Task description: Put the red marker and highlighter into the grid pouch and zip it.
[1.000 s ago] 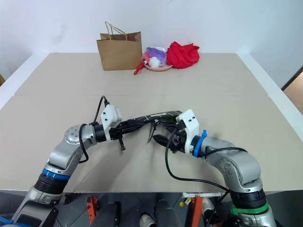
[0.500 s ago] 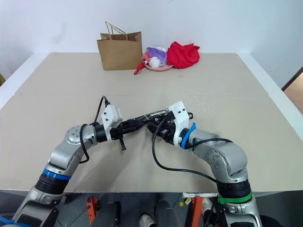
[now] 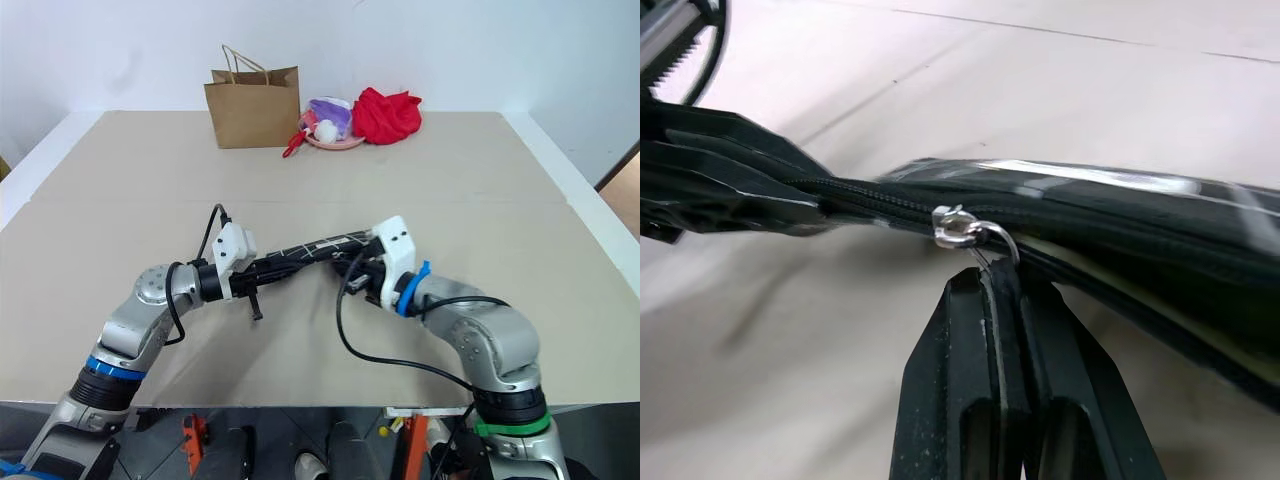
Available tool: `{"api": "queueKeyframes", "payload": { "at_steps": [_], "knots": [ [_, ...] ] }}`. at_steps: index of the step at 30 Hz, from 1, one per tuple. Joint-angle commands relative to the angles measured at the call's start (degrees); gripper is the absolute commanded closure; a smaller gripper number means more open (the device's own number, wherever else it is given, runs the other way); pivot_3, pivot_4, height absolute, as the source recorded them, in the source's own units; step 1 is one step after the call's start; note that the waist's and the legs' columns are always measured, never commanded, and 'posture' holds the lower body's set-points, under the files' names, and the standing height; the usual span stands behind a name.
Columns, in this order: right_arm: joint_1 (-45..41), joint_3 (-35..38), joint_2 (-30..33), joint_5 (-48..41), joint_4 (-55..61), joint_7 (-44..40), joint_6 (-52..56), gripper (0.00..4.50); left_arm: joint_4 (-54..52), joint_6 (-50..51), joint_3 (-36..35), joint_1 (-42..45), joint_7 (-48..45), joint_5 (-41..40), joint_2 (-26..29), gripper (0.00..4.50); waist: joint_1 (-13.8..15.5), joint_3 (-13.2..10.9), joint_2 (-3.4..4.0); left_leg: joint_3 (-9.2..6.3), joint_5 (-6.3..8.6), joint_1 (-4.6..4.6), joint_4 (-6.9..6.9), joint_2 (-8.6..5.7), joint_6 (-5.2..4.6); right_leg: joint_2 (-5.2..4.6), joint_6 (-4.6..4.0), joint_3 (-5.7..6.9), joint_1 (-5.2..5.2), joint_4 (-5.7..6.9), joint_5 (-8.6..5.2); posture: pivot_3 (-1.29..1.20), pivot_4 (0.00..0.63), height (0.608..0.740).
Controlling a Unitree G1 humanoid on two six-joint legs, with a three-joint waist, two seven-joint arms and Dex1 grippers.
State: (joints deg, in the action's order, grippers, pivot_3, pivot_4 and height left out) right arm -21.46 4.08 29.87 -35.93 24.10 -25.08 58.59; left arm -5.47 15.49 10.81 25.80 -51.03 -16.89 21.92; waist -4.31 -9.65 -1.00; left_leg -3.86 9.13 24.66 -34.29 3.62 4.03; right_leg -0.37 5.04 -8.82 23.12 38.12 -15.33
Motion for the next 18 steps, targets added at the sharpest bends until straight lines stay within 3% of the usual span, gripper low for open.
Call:
{"api": "queueKeyframes", "payload": {
  "at_steps": [1,10,17,18],
  "knots": [
    [1.38,5.13,2.93,-0.21,1.35,-0.9,-1.39,4.35,-1.98,-0.02,-1.4,-0.13,-0.61,-0.91,1.13,4.5,0.0,0.0,0.0,0.0,0.0,0.0,0.0,0.0,0.0,0.0,0.0,0.0,0.0,0.0,0.0,0.0,0.15,0.74],
    [7.51,10.82,9.64,2.6,-1.53,-2.2,-4.23,4.35,-1.6,-0.37,-1.67,-0.01,-0.85,-1.22,1.65,4.5,0.01,0.0,-0.01,0.0,0.0,0.0,0.0,0.0,0.0,0.0,-0.01,0.0,0.01,0.0,0.0,0.0,0.15,0.74],
    [11.93,13.32,10.54,4.13,-2.71,-3.2,-10.11,4.35,-1.54,-0.4,-1.68,-0.26,-1.53,-1.4,2.7,4.5,-0.15,0.0,-0.01,0.0,0.0,-0.01,0.0,0.0,-0.01,0.0,-0.01,0.0,0.01,0.0,-0.01,0.0,0.15,0.74],
    [12.06,13.23,10.31,3.75,-2.3,-4.0,-11.44,3.72,-1.55,0.37,-1.51,-0.23,-2.23,-1.72,3.11,4.5,-0.15,0.0,0.0,0.0,0.0,-0.01,0.0,0.0,-0.01,0.0,-0.01,0.0,0.01,-0.01,-0.01,0.0,0.15,0.74]
  ]
}}
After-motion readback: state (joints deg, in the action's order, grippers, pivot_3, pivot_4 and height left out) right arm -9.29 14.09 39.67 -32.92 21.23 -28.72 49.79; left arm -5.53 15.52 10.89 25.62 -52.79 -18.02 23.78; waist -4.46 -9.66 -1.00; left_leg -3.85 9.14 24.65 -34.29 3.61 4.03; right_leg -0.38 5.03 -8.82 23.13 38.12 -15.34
